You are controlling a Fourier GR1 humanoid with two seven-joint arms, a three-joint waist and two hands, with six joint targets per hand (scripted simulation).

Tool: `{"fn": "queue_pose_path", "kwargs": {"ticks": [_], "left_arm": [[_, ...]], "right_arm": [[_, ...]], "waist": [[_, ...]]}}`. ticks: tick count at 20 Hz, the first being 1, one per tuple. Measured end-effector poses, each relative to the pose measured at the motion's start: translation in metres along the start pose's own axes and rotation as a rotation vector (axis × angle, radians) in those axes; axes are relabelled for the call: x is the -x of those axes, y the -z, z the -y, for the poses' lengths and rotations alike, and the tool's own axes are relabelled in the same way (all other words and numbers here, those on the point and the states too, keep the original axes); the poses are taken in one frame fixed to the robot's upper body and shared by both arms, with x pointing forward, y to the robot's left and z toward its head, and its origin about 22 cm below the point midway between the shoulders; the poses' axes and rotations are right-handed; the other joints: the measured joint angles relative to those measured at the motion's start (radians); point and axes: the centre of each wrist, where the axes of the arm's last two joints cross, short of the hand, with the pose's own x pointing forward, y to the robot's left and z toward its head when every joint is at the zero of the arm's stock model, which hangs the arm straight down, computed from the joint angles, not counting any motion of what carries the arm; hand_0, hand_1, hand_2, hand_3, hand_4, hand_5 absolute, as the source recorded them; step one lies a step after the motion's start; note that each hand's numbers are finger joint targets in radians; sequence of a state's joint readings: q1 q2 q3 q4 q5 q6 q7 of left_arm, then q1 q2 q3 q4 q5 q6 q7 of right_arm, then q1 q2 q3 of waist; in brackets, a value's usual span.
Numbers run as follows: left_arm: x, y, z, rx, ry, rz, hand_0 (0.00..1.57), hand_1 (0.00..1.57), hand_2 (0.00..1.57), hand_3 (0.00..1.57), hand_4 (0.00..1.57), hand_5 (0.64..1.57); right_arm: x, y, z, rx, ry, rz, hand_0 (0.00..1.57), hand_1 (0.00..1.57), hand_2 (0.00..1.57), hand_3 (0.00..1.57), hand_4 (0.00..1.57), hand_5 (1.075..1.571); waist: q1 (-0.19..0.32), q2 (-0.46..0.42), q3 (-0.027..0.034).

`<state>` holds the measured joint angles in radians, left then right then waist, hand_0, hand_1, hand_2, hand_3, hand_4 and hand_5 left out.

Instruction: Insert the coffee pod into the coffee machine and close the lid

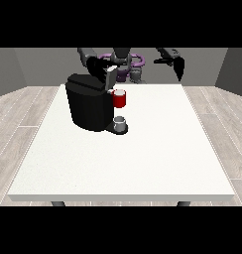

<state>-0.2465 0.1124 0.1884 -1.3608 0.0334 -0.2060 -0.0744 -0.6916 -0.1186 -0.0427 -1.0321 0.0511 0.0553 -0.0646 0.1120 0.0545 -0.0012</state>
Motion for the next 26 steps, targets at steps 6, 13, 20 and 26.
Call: {"fn": "queue_pose_path", "kwargs": {"ticks": [6,13,20,26], "left_arm": [[-0.004,0.005,0.007,0.008,-0.001,0.008,0.00,0.00,0.00,0.00,0.17,1.571],[-0.002,0.006,0.005,0.011,-0.002,0.015,0.00,0.00,0.00,0.00,0.15,1.571],[0.007,-0.001,-0.002,-0.004,0.003,0.009,0.00,0.00,0.00,0.00,0.20,1.571],[0.027,-0.014,0.001,-0.045,-0.011,-0.027,0.00,0.00,0.00,0.00,0.19,1.571]], "right_arm": [[-0.015,0.014,-0.011,-0.024,-0.065,0.022,0.00,0.00,0.00,0.00,0.15,1.571],[-0.035,0.029,-0.019,-0.033,-0.106,0.058,0.00,0.00,0.00,0.00,0.12,1.571],[-0.025,0.018,-0.050,-0.115,-0.036,0.116,0.00,0.00,0.00,0.00,0.35,1.571],[0.010,-0.022,-0.067,-0.144,0.117,0.085,0.00,0.00,0.00,0.00,0.16,1.571]], "waist": [[0.024,0.010,0.0008],[0.035,0.025,0.0010],[-0.002,-0.019,0.0011],[-0.062,-0.109,0.0012]]}}
